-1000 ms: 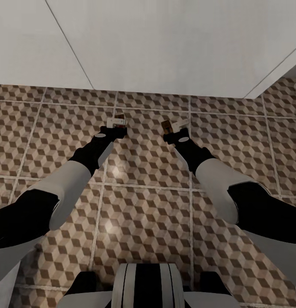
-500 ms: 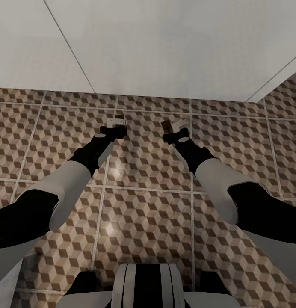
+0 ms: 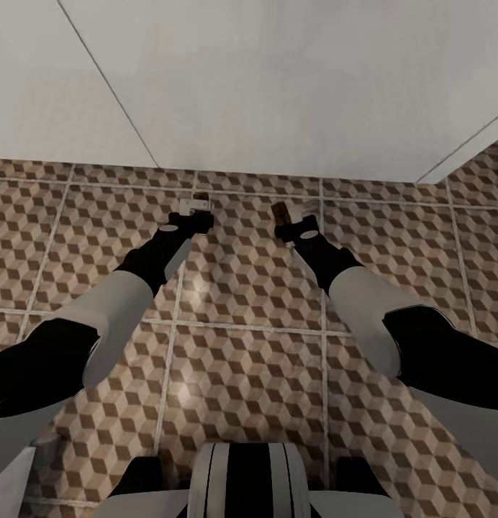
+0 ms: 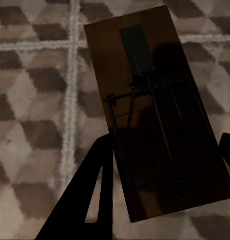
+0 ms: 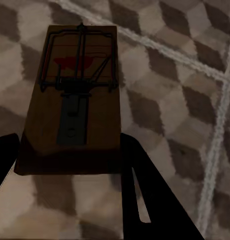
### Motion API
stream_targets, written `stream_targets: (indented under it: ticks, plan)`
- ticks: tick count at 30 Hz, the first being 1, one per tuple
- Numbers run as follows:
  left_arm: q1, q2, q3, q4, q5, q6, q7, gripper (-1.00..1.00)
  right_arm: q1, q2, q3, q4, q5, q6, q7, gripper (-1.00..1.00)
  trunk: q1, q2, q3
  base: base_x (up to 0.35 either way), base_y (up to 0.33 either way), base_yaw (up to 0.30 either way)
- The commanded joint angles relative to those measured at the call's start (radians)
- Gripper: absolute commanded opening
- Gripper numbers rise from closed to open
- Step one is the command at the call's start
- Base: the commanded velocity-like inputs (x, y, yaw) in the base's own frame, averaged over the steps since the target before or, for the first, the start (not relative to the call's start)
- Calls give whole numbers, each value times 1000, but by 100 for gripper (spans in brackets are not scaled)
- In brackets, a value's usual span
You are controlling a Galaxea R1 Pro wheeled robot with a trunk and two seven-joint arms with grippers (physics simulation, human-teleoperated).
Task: Take the four mousetraps from the cabinet in the bathroom and place them on the bathroom floor. Make sure all four end up on the same floor surface, and ensure that at least two of them are either under or directly next to the same bathroom sink.
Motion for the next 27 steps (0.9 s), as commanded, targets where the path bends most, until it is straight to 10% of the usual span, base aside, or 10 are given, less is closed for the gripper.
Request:
stream_targets:
  ticks: [1,17,27]
  plan:
    - [0,1,-9,-2,9,5,9,-100,0,0,5,-1,5,8,-3,-100,0,0,-1,298,0,0]
    - [2,1,-9,24,9,-5,9,-100,1,0,5,-1,5,8,-3,-100,0,0,-1,71,0,0]
    - [6,-3,-13,111,9,-133,9,-100,1,0,5,0,5,6,-2,-100,0,0,-1,0,0,0]
